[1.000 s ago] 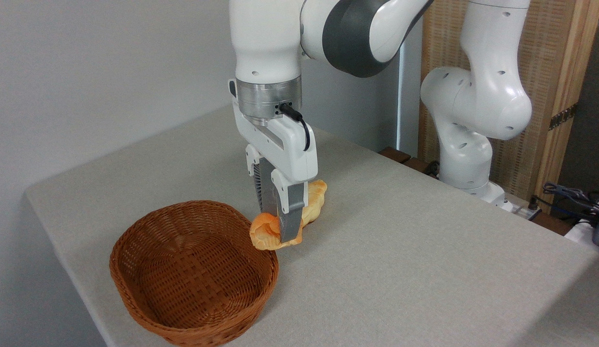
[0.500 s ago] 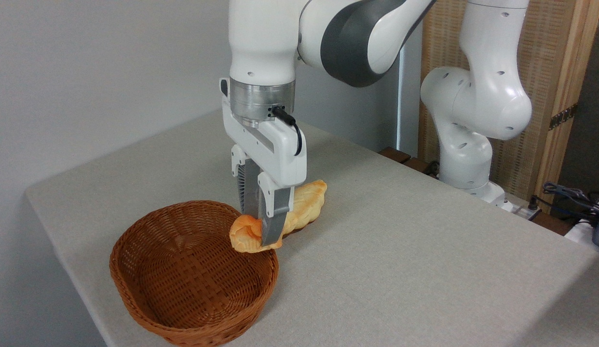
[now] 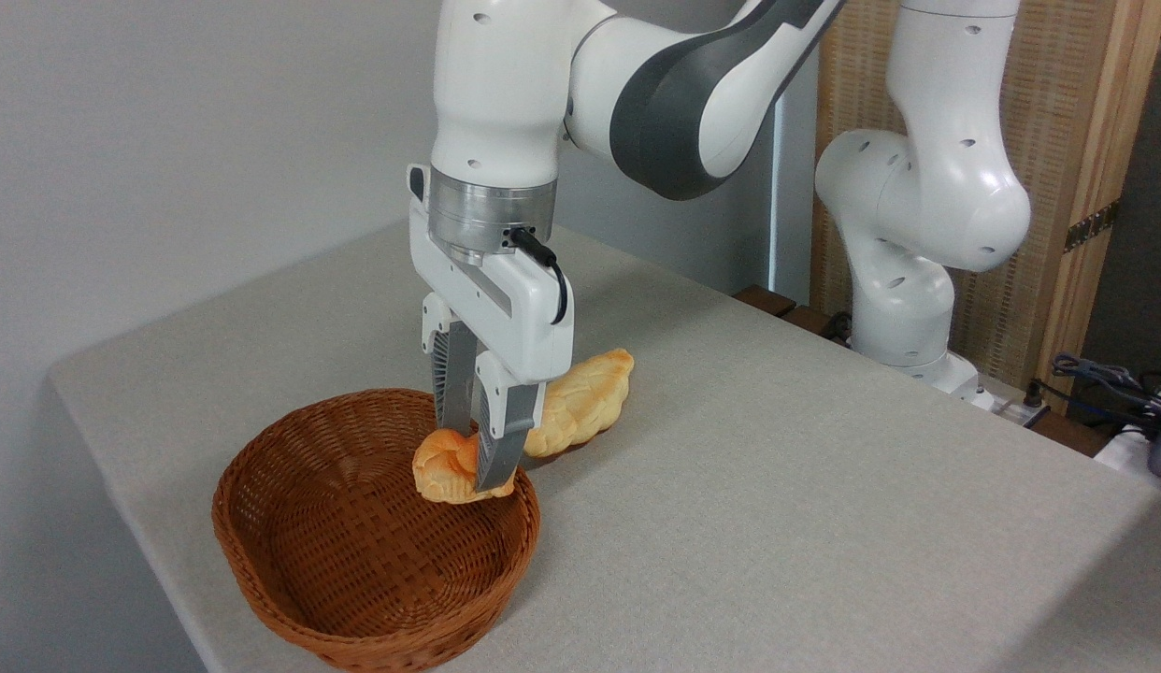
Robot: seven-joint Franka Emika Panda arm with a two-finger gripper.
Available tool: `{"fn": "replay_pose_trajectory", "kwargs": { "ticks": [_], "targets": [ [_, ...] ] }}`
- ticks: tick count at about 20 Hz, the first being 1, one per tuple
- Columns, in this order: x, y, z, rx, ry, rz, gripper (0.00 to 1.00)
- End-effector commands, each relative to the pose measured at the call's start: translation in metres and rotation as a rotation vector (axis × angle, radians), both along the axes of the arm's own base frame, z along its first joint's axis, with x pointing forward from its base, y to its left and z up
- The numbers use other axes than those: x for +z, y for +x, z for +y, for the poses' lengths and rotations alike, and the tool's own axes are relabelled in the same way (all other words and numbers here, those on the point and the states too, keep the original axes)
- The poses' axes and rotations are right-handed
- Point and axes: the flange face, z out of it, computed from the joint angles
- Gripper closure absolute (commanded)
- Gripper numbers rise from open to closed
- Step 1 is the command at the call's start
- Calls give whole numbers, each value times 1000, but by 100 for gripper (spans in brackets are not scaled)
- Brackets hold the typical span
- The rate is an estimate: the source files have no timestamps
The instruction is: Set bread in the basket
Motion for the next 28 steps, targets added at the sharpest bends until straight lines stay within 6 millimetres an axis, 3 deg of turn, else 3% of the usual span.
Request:
{"fn": "replay_pose_trajectory", "kwargs": {
  "ticks": [1, 13, 23, 28],
  "targets": [
    [3, 3, -1, 4, -23, -15, 0],
    [3, 3, -1, 5, -22, -15, 0],
    [46, -3, 13, 56, 4, 106, 0],
    [50, -12, 27, 63, 142, 202, 0]
  ]
}}
